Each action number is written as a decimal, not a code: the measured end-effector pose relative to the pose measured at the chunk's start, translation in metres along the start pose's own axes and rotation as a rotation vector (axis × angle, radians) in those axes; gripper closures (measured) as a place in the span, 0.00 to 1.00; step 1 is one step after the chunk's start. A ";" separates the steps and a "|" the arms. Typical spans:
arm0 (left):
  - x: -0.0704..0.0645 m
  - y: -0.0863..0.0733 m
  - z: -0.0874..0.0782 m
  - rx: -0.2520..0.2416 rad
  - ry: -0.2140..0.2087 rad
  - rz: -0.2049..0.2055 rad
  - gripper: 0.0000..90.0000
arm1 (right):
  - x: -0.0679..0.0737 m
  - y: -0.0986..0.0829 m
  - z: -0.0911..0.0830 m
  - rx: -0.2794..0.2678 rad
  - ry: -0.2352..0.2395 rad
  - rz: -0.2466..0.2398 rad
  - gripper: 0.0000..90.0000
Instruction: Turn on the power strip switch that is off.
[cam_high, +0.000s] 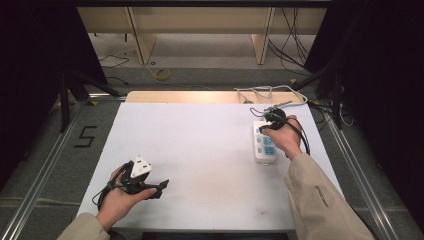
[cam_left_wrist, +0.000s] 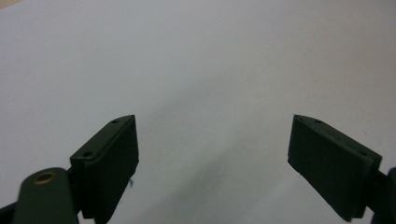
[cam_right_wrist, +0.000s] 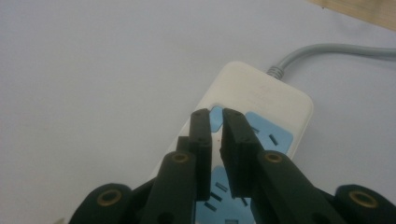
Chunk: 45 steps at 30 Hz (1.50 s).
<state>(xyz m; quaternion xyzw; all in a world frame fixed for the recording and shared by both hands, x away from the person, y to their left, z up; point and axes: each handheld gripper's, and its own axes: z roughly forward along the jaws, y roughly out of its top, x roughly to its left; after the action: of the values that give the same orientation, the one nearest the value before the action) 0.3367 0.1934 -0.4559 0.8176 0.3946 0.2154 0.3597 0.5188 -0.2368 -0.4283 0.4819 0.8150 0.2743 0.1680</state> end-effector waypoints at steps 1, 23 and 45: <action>0.000 0.000 0.000 0.000 0.000 0.000 0.18 | 0.000 -0.001 -0.001 -0.003 0.000 -0.003 0.90; -0.001 -0.001 0.000 0.008 -0.005 -0.008 0.18 | 0.007 -0.037 -0.040 -0.094 0.077 -0.007 0.66; -0.003 0.000 0.000 0.009 -0.017 -0.011 0.18 | 0.026 -0.126 -0.078 -0.242 0.155 -0.003 0.40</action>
<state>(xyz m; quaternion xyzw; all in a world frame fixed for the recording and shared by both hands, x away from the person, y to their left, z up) 0.3350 0.1914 -0.4561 0.8187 0.3972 0.2048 0.3607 0.3765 -0.2846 -0.4438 0.4342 0.7872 0.4069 0.1617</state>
